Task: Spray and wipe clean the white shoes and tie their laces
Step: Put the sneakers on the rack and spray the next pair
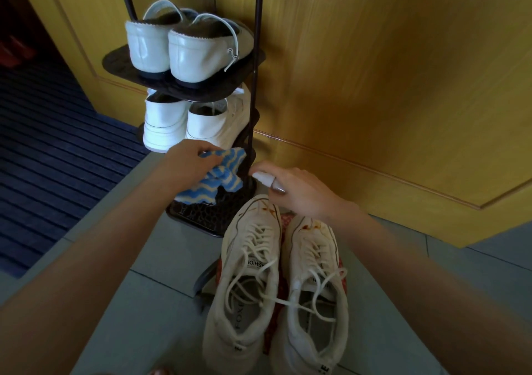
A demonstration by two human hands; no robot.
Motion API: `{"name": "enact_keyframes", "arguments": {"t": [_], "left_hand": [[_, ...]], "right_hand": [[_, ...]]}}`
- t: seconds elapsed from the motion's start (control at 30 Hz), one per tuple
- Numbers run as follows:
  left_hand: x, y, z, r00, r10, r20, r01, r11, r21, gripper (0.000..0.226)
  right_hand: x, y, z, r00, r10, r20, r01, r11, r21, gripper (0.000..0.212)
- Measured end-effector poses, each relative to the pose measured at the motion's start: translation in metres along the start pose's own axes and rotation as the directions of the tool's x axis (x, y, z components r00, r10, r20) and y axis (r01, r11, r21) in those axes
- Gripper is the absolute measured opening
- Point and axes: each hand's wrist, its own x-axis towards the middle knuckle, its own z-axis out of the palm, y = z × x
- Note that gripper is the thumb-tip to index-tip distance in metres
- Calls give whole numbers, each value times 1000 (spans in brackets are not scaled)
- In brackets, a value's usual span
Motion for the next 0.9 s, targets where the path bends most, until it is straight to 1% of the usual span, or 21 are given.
{"name": "enact_keyframes", "arguments": {"t": [0.13, 0.23, 0.33, 0.47, 0.53, 0.6, 0.7, 0.77, 0.83, 0.9], "left_hand": [[0, -12, -7, 998, -60, 30, 59, 998, 37, 27], [-1, -21, -7, 994, -94, 61, 90, 994, 58, 29], [0, -25, -6, 992, -98, 74, 92, 992, 82, 28], [2, -25, -4, 995, -72, 72, 65, 993, 95, 27], [2, -24, -1, 995, -64, 78, 56, 993, 104, 27], [1, -24, 0, 994, -68, 89, 58, 992, 113, 29], [0, -24, -1, 992, -80, 94, 68, 991, 119, 31], [1, -25, -1, 992, -79, 98, 68, 991, 113, 31], [1, -25, 0, 992, -78, 99, 68, 992, 104, 31], [2, -26, 2, 993, -69, 96, 60, 994, 94, 32]], "right_hand": [[8, -9, 5, 999, -20, 26, 21, 998, -60, 44], [10, -10, 7, 1000, -14, -9, 13, 994, -108, 40], [8, -6, 6, 999, -3, -41, 0, 998, -67, 38], [7, -8, 3, 1000, -7, -23, 7, 1000, -3, 44], [8, -10, 2, 1000, -14, -15, 14, 1000, -6, 42], [9, -11, 4, 999, -39, 9, 39, 998, -46, 39], [9, -8, 7, 999, -22, -27, 21, 999, -27, 38], [7, -4, 7, 998, -10, -56, 10, 1000, 1, 41], [5, -2, 5, 998, 25, -61, -22, 999, 40, 53], [3, 2, 1, 988, 146, -58, -137, 980, 141, 68]]}}
